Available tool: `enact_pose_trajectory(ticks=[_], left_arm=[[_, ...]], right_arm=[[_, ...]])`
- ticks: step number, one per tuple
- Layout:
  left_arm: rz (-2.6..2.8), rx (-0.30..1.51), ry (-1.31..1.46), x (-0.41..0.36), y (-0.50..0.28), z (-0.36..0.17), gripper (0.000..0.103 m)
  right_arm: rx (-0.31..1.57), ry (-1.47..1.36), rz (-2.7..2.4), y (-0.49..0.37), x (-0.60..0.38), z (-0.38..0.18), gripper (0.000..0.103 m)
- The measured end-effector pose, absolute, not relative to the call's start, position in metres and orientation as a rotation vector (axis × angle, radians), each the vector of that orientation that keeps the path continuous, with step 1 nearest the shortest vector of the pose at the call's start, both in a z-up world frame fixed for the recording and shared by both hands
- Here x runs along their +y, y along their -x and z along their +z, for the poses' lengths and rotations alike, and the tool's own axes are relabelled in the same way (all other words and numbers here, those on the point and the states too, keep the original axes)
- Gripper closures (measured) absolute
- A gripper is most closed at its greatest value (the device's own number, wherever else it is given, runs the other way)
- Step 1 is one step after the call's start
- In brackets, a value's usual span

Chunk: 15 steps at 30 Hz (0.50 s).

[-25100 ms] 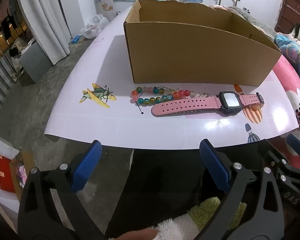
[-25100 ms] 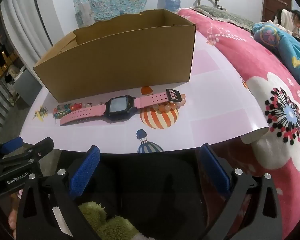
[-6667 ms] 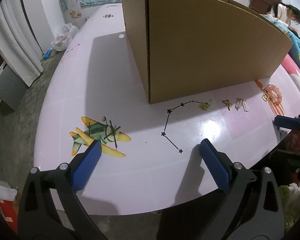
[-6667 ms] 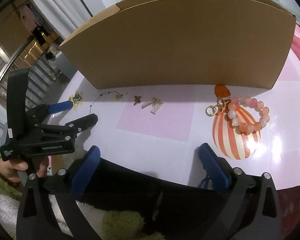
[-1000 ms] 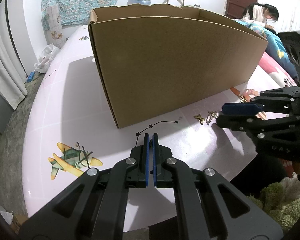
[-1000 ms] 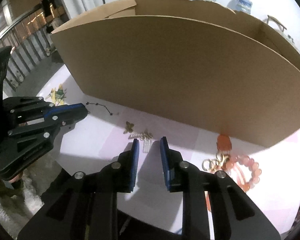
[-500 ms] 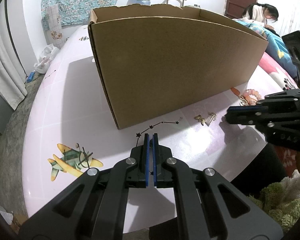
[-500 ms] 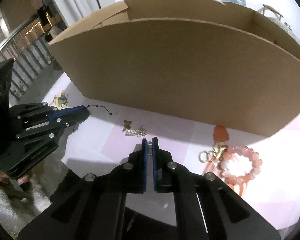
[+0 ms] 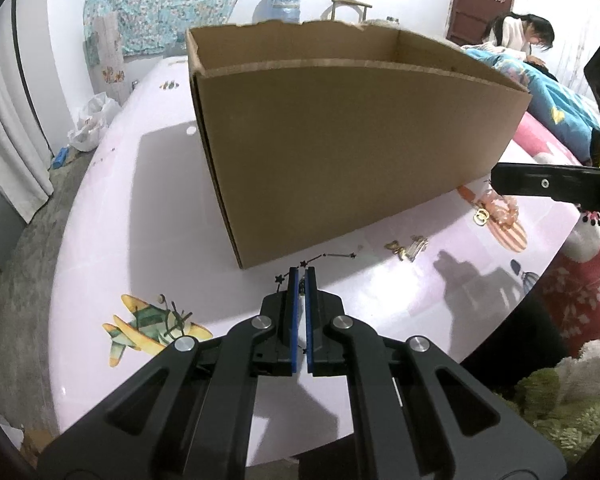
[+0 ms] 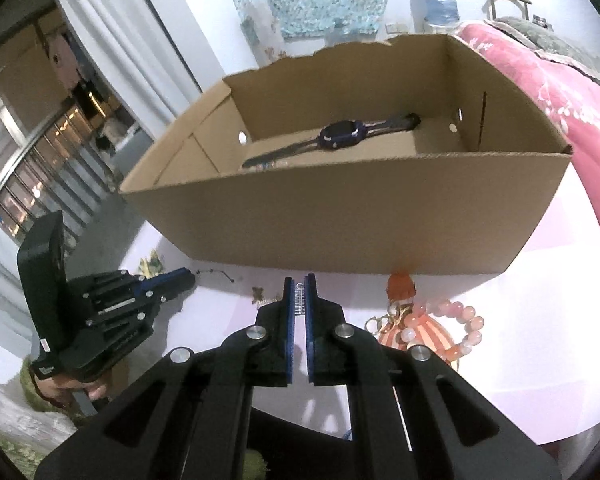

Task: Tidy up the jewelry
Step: 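Carry both charms over the box and open the left gripper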

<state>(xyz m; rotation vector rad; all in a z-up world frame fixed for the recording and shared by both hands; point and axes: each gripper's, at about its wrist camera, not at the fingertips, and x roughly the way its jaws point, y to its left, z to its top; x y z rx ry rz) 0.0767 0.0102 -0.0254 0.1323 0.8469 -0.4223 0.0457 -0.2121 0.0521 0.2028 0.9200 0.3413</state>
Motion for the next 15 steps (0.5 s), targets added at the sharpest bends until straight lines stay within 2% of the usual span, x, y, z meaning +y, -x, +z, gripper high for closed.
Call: enact_pose_trajectory(ticks=[7,15], left_arm=[[-0.480,0.807,-0.072,0.014,-0.065,0.006,0.101],[-0.617,0.672,0.050,0.020,-0.053,0.070,0.101]], right_arm=[[0.853,-0.218,0.360,-0.038,-0.215,0.068,0.098],[0.732,-0.237,0.426,-0.035,-0.222,0.108,0.098]])
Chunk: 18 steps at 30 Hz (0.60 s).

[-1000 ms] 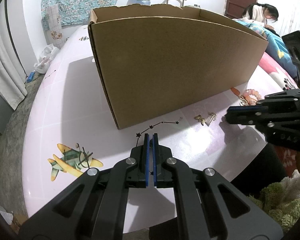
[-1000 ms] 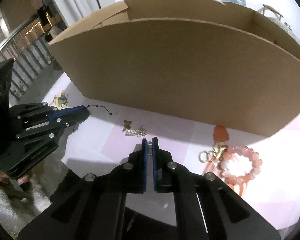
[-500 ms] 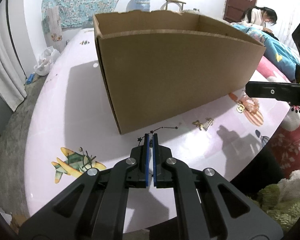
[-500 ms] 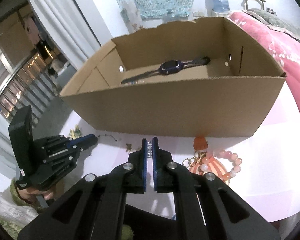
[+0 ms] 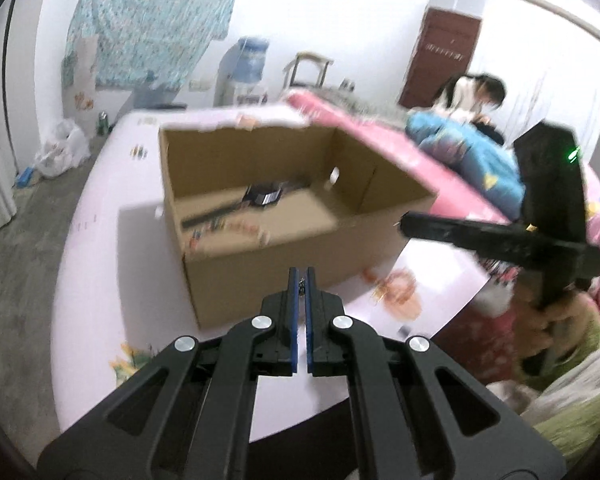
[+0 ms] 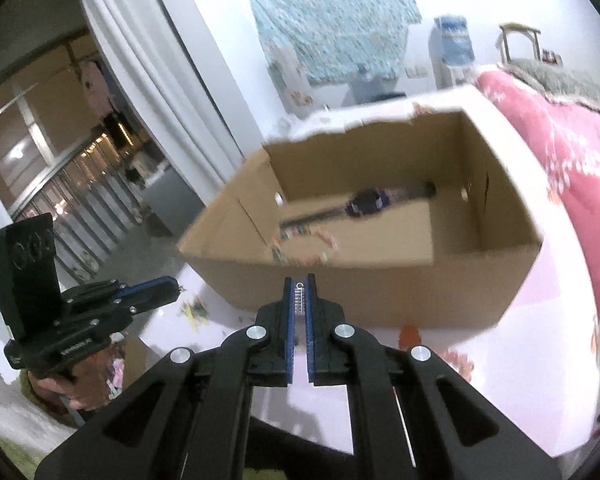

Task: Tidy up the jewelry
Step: 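Carry both charms over the box and open the left gripper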

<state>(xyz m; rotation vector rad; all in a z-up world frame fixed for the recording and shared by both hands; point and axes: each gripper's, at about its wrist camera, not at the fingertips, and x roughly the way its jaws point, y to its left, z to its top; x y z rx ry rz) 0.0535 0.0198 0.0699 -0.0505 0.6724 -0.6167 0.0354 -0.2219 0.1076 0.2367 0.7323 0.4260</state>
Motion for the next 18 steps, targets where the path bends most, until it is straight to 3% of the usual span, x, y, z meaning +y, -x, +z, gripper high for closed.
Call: enact_pose_trajectory(ticks=[7,13,18], left_arm=[[-0.705,0.615,0.099,0.003,-0.092,0.117,0.101],[-0.719,0.893,0.194,-0.031,-0.184,0.092,0.101],[-0.701,1.141,0.289,-0.056,-0.241,0.040,0.101]], right_arm=[[0.661,-0.235,0.507,-0.074,-0.237,0.151,0.098],[0.866,-0.237,0.518,-0.160,-0.246,0.139,0.098],[1.102,-0.248,0.485,-0.215,-0.245,0.099,0.098]])
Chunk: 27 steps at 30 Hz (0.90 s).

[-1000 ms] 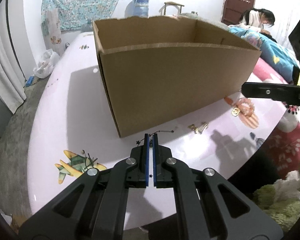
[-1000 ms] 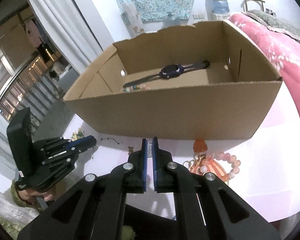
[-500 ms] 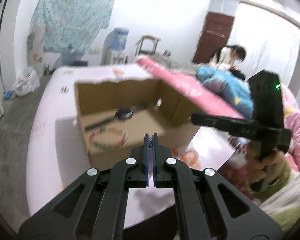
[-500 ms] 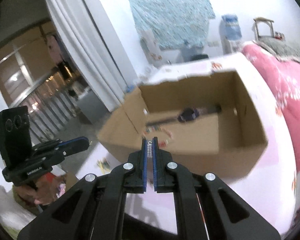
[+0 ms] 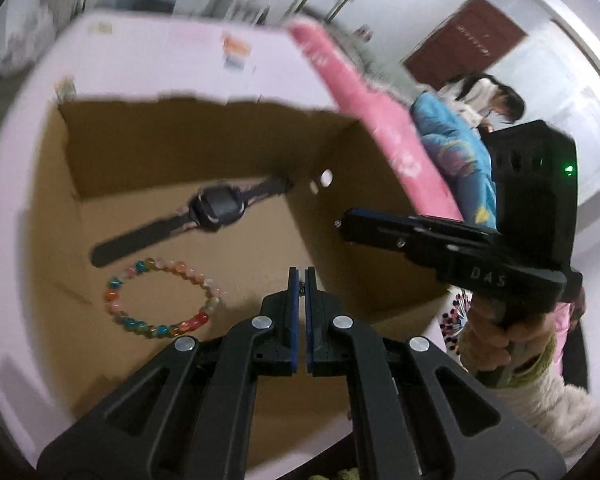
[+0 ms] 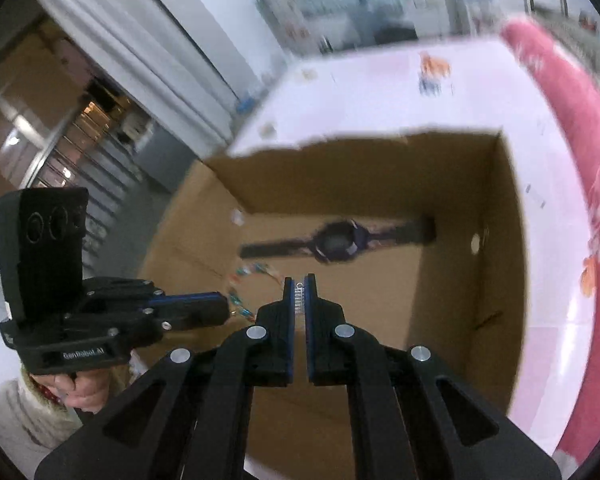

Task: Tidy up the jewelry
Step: 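Carry both charms over the box and open the left gripper, then open the right gripper over the box and withdraw both tools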

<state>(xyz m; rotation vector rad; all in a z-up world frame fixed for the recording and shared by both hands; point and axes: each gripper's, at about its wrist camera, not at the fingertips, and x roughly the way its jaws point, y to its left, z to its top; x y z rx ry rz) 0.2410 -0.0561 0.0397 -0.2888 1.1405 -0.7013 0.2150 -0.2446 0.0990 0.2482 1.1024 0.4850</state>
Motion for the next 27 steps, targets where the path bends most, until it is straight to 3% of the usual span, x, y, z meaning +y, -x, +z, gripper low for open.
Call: enact_pose_trajectory(ticks=[10,24,27], left_arm=[[-0.639,1.284,0.325,-0.082,-0.265,0.011,0.101],[-0.569,1.301,0.293,-0.080,-0.274,0.004,0.091],[-0.566,1.281,0.292,-0.077,-0.273,0.009,0.091]], right_arm=[[1.221,-0.185,0.408,-0.242,-0.243,0.070,0.098],[1.169,-0.165,0.333,-0.246,-0.262,0.081,0.096],[1.150,-0.168,0.323,-0.244,-0.266,0.087,0.086]])
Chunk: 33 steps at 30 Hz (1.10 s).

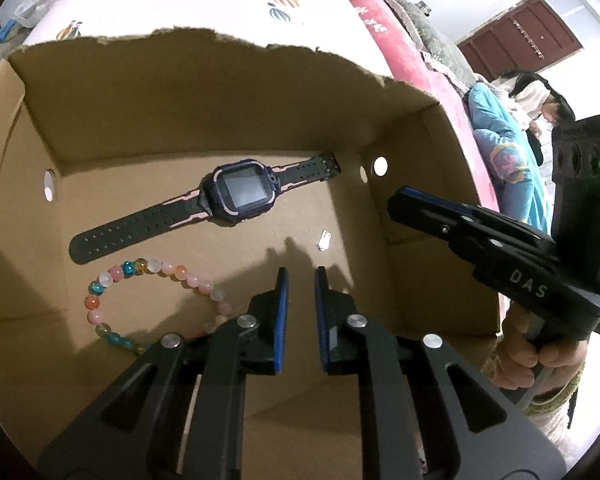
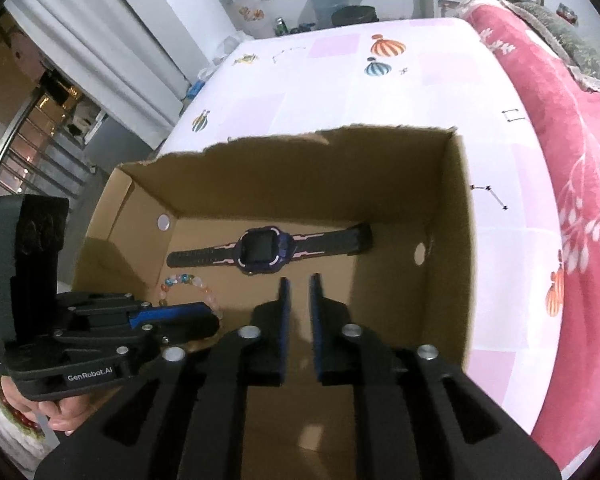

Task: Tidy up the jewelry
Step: 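Open the right gripper over the box and withdraw both tools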

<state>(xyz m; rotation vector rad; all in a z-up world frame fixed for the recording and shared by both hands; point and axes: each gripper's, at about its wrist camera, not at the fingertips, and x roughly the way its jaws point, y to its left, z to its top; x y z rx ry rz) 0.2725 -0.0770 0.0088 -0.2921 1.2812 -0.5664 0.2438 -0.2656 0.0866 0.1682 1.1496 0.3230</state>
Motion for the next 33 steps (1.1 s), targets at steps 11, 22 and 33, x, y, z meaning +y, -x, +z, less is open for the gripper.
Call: enact_pose_trajectory(ticks=[11,22,33], left_arm=[[-0.603,1.052,0.249,-0.056,-0.234,0.056,0.066],[-0.640,0.801,0.126,-0.001,-0.133,0.116,0.021],[-0.512,0.837,0.029,0.016,-0.075,0.063,0.017]], right_arm=[[0.953,-0.192,0.333,-0.191,-0.283,0.139,0.051],[0.793,-0.264,0.412,-0.075,-0.299,0.162,0.027],[0.878,-0.296,0.402,-0.018,-0.272,0.099,0.027]])
